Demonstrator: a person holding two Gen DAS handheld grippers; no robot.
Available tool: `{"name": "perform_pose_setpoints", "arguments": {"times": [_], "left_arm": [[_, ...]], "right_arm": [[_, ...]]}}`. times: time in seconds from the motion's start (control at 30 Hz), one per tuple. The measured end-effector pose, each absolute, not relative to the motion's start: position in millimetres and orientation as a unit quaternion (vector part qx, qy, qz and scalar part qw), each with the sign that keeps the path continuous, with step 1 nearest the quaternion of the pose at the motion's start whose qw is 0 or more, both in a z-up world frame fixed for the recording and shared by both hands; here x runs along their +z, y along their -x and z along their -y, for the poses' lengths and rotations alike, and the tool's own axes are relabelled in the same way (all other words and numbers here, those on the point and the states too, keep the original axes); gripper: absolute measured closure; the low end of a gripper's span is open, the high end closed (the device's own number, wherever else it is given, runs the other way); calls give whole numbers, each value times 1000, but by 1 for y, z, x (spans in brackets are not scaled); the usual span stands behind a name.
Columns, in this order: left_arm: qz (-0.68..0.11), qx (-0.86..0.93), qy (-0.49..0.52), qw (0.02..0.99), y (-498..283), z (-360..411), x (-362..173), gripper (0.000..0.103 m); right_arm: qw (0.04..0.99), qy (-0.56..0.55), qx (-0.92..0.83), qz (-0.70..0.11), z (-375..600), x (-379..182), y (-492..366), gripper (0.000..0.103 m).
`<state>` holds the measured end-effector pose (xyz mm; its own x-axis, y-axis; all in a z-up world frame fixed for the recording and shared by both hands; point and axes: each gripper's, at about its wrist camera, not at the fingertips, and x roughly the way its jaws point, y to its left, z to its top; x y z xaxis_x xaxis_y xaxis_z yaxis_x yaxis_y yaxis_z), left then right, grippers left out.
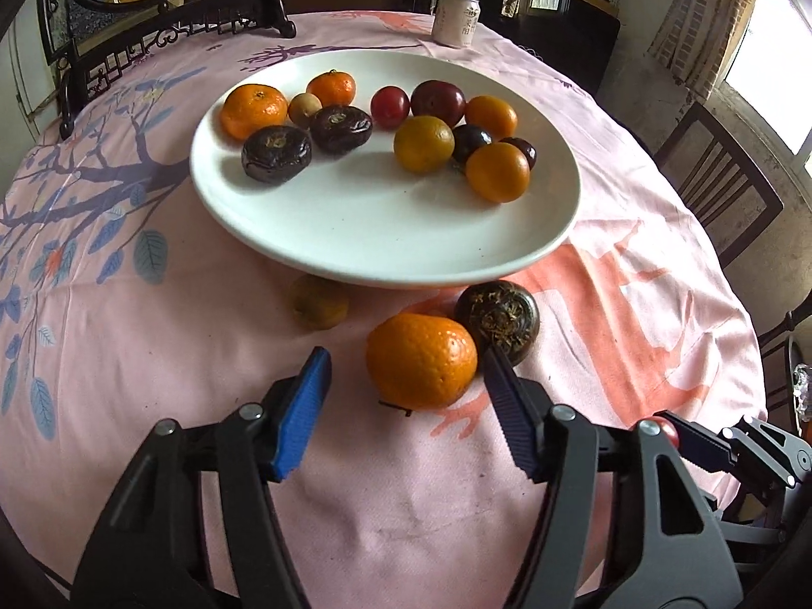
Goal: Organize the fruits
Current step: 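Grasp a red tomato with the right tool while the left grasps a mandarin, then place the tomato and mandarin on the plate, opening both tools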
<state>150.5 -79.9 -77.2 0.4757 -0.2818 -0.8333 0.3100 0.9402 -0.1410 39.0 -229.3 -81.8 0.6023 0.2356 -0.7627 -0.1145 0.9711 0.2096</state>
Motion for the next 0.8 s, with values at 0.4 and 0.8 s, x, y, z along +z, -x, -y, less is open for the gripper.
{"name": "perform_pose_setpoints", "arguments": {"times": [0.4, 0.8], "left_arm": [[-442, -186, -22, 877, -125, 72, -55, 63], [-425, -177, -14, 888, -147, 48, -14, 62]], "right_arm": [[895, -54, 103, -431, 210, -74, -38, 72], [910, -15, 122, -396, 193, -45, -78, 72]]}}
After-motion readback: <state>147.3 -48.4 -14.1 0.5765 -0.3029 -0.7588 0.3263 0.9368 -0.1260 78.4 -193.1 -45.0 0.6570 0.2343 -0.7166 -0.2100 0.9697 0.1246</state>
